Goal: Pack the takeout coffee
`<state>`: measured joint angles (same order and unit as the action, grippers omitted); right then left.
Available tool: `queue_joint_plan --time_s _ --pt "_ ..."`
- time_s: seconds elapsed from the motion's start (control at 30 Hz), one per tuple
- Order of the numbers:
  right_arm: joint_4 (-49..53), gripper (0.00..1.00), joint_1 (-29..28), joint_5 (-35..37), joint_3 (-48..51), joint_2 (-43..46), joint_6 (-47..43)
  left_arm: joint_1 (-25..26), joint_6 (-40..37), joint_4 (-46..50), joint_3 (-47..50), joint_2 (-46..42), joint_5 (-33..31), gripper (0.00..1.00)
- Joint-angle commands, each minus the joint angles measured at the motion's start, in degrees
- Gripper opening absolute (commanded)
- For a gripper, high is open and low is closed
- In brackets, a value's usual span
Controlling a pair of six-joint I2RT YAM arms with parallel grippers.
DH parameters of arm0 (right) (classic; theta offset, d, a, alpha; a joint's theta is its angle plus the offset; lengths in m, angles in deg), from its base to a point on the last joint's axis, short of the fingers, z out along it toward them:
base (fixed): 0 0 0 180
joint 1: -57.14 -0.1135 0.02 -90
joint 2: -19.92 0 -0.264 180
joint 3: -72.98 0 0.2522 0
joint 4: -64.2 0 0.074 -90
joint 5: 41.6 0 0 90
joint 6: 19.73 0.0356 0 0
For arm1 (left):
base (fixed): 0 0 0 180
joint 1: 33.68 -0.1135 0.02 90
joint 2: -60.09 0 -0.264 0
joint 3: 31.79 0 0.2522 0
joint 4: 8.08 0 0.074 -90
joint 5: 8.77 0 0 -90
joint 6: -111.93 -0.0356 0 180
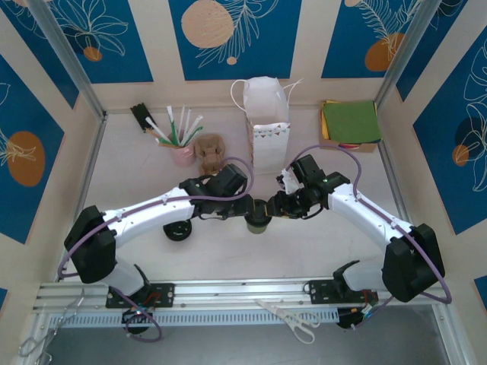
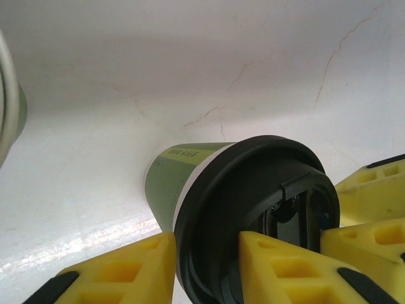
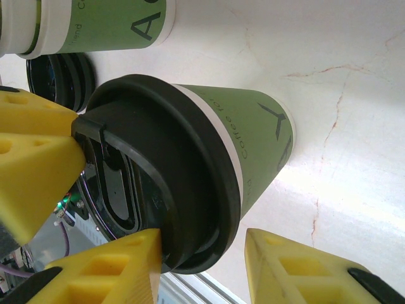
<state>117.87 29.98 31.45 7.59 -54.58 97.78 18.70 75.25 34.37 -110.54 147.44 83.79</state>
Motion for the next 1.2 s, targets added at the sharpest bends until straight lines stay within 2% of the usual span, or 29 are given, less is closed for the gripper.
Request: queue_joint_plan --time_s 0.0,0.63,0.97,1.17 --pt "2.20 0.39 -0.16 1.04 -0.39 -1.14 -0.70 -0.35 0.30 5.11 2.77 1.82 0.46 0.31" --pt "2.55 0.39 -0.18 1.58 -0.53 -1.69 -0.77 -0.30 -0.06 9.57 2.20 3.84 0.85 0.31" --pt "2.47 0.40 0.07 -0.60 -5.10 -1.53 -0.86 -0.17 -1.90 7.66 -1.09 2.53 2.69 0.39" --pt "1.96 0.40 0.72 -1.86 -7.19 -3.05 -0.97 -0.09 -2.12 6.56 -1.61 2.65 3.58 0.39"
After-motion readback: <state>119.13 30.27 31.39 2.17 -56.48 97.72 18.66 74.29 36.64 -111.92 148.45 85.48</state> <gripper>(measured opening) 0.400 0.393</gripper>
